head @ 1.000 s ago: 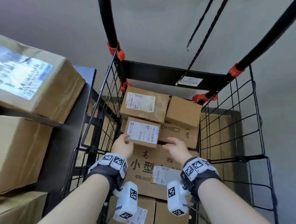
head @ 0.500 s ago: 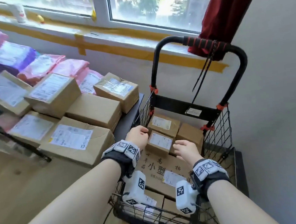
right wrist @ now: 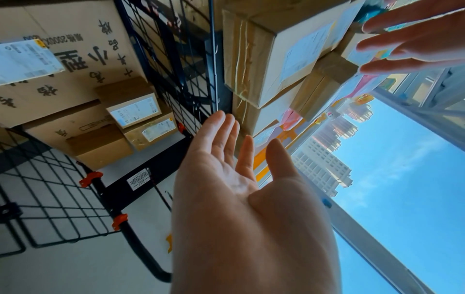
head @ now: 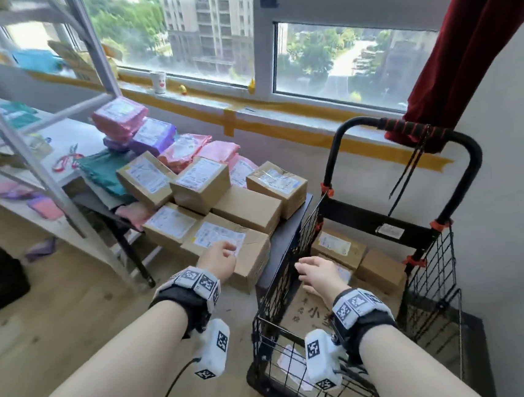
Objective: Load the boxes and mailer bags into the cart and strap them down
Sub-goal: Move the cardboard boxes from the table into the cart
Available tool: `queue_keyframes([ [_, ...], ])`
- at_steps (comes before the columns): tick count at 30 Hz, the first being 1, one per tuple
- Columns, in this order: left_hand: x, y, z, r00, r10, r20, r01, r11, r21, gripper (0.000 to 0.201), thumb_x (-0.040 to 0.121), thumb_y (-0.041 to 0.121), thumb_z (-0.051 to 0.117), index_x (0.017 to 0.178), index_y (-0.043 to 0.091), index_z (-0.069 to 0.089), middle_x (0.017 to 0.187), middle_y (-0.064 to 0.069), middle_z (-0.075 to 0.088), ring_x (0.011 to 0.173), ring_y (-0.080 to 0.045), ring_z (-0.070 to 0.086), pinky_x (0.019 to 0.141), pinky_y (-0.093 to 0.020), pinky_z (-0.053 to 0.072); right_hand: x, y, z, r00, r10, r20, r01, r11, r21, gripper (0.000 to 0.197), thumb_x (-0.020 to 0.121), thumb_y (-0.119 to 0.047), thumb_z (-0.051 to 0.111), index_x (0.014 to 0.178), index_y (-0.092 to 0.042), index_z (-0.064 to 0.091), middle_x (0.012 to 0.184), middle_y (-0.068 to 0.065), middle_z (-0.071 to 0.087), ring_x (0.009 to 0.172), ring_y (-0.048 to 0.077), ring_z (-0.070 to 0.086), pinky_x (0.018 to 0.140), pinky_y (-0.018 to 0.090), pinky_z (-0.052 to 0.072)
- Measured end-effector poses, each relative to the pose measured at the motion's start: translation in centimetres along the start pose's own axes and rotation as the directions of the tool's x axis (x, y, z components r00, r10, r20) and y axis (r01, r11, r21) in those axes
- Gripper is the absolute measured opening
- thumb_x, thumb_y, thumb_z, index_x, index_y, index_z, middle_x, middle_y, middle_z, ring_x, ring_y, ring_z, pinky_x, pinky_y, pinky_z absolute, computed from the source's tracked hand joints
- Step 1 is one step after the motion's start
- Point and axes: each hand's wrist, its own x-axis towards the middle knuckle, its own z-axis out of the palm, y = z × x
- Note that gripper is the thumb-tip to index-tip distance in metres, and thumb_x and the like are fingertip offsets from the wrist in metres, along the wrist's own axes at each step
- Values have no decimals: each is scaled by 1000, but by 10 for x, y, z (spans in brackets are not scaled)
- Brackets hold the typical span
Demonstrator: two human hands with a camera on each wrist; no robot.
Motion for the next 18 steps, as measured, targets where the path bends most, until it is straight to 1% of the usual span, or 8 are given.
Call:
queue_keyframes([
  [2, 10, -18, -12, 999, -45, -6, 44, 999, -15, 32, 90, 13, 47, 121, 18, 57, 119, -8, 60, 104, -28, 60, 92, -38, 51, 4, -1, 18, 999, 12, 33, -12, 1000, -4, 36, 94, -19, 57, 127, -8, 53, 106, 9, 59, 108, 24, 58, 94, 36, 49],
  [4, 24, -36, -23, 996, -78, -34, 77, 997, -15, 31, 89, 15, 48, 119, 18, 58, 120, -10, 59, 99, -30, 61, 89, -38, 52, 12, -2, 37, 999, 28, 45, -28, 1000, -8, 41, 93, -20, 59, 131, -8, 50, 120, 13, 58, 116, 27, 55, 95, 37, 49],
  [7, 50, -65, -36, 991, -109, -81, 114, 992, 61, 36, 90, 18, 51, 125, 16, 53, 132, -13, 50, 108, -29, 57, 92, -32, 45, 31, -2, 65, 997, 62, 40, -62, 998, -6, 56, 91, -21, 62, 140, -9, 39, 136, 13, 48, 121, 26, 51, 93, 35, 48],
  [9, 69, -82, -42, 988, -143, -64, 147, 987, 59, 41, 90, 20, 52, 131, 14, 47, 136, -15, 46, 113, -29, 54, 94, -34, 42, 45, 0, 81, 995, 94, 30, -94, 996, 0, 69, 89, -24, 64, 147, -11, 28, 144, 13, 40, 129, 26, 44, 99, 37, 46],
  [11, 88, -96, -45, 983, -179, -29, 180, 983, 23, 46, 91, 23, 54, 134, 10, 42, 136, -15, 48, 119, -30, 51, 99, -36, 41, 56, 1, 96, 994, 114, 6, -114, 993, 15, 78, 89, -30, 64, 150, -13, 19, 151, 13, 31, 135, 26, 37, 108, 42, 39],
  [14, 112, -109, -45, 978, -203, 39, 204, 979, -30, 51, 92, 26, 55, 137, 6, 40, 136, -15, 50, 125, -31, 48, 103, -36, 37, 73, 4, 113, 989, 137, -52, -134, 989, 60, 83, 89, -38, 62, 151, -9, 14, 154, 11, 25, 139, 26, 32, 112, 44, 34],
  [17, 127, -114, -43, 975, -215, 58, 218, 974, -67, 54, 92, 28, 55, 138, 5, 37, 137, -15, 48, 127, -31, 46, 104, -35, 34, 83, 7, 124, 982, 164, -95, -156, 984, 85, 76, 90, -37, 61, 148, -7, 22, 147, 4, 34, 136, 26, 36, 111, 44, 35],
  [18, 130, -115, -42, 973, -226, 55, 230, 970, -76, 54, 92, 28, 56, 137, 4, 38, 137, -15, 49, 126, -31, 46, 104, -36, 35, 86, 9, 128, 979, 173, -105, -164, 982, 93, 74, 89, -36, 61, 147, -7, 25, 146, 5, 37, 134, 26, 39, 110, 44, 36],
])
